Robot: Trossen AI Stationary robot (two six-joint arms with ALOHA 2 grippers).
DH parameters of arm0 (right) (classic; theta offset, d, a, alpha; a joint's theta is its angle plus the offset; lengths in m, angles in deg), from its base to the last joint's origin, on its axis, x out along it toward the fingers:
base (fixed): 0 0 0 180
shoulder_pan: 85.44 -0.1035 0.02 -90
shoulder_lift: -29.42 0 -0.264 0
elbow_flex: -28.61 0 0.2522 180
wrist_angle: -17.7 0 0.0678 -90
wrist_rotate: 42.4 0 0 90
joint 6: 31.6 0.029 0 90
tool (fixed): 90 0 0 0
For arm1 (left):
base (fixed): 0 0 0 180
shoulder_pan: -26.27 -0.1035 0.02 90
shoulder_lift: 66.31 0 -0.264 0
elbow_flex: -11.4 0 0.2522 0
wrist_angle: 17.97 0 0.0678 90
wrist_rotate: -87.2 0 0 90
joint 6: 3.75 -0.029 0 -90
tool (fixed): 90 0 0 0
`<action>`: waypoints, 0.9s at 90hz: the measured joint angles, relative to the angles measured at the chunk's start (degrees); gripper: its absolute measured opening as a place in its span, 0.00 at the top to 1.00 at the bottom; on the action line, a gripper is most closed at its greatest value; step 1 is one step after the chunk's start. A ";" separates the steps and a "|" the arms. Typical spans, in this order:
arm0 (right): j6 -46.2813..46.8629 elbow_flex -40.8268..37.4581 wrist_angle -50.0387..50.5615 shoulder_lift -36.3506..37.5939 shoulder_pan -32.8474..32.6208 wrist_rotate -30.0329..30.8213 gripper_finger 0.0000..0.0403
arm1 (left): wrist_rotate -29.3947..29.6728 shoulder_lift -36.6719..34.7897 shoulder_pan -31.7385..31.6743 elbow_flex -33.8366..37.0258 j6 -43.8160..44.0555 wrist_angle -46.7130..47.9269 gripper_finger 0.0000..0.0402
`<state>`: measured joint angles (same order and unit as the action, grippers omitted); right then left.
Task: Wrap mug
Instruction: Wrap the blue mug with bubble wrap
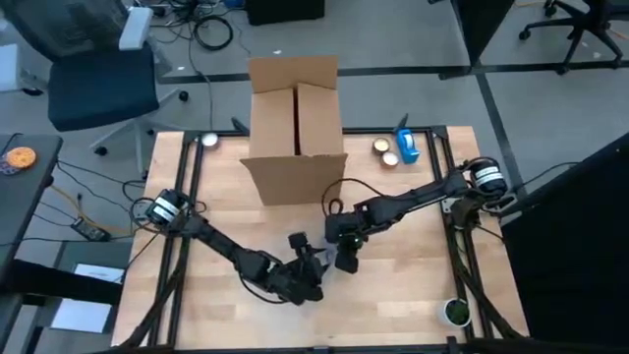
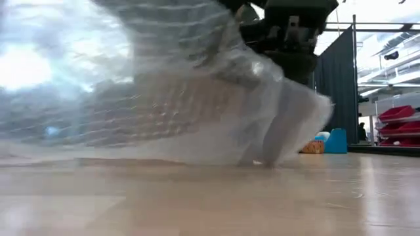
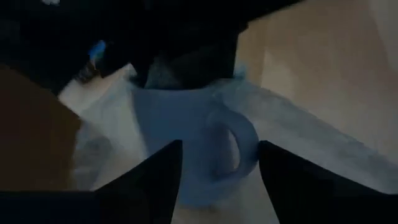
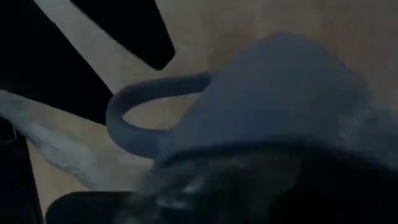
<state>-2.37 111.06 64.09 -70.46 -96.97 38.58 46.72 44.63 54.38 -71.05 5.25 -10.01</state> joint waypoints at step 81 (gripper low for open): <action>1.42 0.70 1.32 -2.07 1.36 0.20 1.00 | 2.53 0.02 -0.86 1.35 -2.32 4.05 0.52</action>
<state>-0.95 111.76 65.40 -72.53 -95.61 38.78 49.24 44.65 53.52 -69.70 2.93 -5.96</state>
